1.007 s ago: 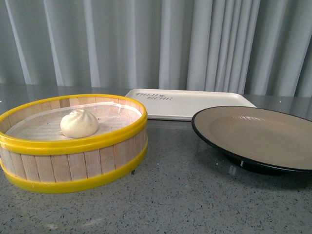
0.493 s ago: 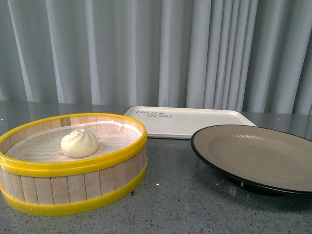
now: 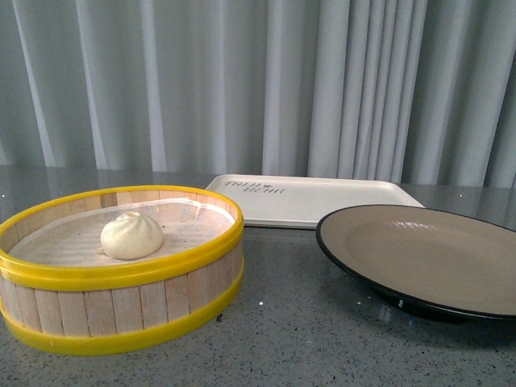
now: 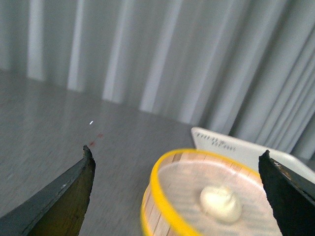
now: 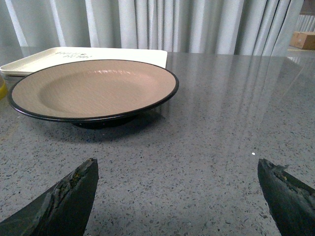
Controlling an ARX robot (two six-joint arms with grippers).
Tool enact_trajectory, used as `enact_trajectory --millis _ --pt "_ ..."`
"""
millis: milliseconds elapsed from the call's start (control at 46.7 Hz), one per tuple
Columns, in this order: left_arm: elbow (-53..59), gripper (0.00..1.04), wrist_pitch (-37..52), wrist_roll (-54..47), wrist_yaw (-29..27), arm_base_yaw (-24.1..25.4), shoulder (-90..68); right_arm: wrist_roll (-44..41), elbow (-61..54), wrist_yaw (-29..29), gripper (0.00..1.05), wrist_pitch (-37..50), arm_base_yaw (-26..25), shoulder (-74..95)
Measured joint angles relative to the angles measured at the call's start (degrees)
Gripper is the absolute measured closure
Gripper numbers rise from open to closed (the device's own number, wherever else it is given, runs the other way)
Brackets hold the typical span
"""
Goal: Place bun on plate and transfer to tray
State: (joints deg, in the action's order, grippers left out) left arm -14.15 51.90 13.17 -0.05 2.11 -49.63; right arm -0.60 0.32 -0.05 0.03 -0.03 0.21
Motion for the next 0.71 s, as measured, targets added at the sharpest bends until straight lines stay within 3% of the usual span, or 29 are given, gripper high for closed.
enact_trajectory --millis 150,343,450,536,707 --pt "-10.4 0.07 6.6 -2.5 11.6 1.0 -15.3 0.0 0.0 0.0 0.08 0.0 0.0 0.0" --pt "-21.4 0.07 -0.4 -7.1 24.4 -0.5 -23.8 0.0 0.0 0.0 0.08 0.0 0.0 0.0" --pt "-26.4 0.07 -4.7 -10.6 27.6 -1.8 -25.9 0.0 0.0 0.0 0.08 0.0 0.0 0.0" --pt "-31.9 0.07 -13.5 -16.2 30.7 -3.5 -27.5 0.0 0.0 0.0 0.08 0.0 0.0 0.0" --pt "-41.2 0.07 -31.3 -24.1 25.8 -7.1 -31.3 0.0 0.0 0.0 0.08 0.0 0.0 0.0"
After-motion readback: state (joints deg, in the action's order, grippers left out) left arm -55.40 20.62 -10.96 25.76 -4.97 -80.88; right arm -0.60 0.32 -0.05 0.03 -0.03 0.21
